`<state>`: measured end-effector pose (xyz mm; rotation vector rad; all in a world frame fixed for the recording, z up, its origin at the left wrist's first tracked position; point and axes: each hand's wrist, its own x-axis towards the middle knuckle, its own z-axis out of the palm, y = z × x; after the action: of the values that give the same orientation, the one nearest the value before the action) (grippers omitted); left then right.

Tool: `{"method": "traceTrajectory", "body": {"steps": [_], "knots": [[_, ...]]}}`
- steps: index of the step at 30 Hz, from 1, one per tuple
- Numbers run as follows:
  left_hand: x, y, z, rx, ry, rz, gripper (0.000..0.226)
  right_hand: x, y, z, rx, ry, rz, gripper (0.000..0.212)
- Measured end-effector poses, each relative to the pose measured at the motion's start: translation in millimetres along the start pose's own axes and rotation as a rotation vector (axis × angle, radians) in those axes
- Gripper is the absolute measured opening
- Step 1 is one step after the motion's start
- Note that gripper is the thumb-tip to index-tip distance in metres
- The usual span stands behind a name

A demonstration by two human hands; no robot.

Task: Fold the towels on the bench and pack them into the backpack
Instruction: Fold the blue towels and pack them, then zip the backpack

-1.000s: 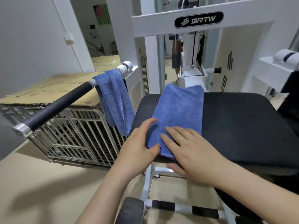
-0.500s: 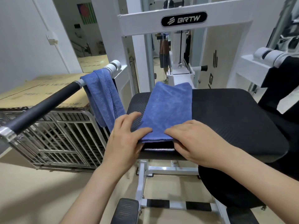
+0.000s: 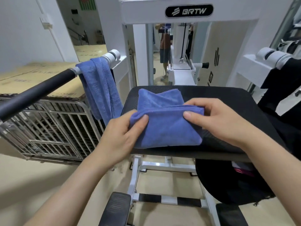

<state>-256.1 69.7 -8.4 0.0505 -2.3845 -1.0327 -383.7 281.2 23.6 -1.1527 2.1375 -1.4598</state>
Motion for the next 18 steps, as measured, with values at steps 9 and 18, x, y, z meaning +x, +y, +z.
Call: {"method": "traceTrajectory", "body": {"steps": [9, 18], "knots": [[71.9, -15.0, 6.4, -0.483, -0.29, -0.479, 0.037, 99.6, 25.6, -2.1, -0.458, 0.254, 0.018, 0.021], [96.6, -27.8, 17.6, -0.228, -0.24, -0.577, 0.019, 145.0, 59.1, -3.6, -0.7, 0.077, 0.118, 0.023]]}}
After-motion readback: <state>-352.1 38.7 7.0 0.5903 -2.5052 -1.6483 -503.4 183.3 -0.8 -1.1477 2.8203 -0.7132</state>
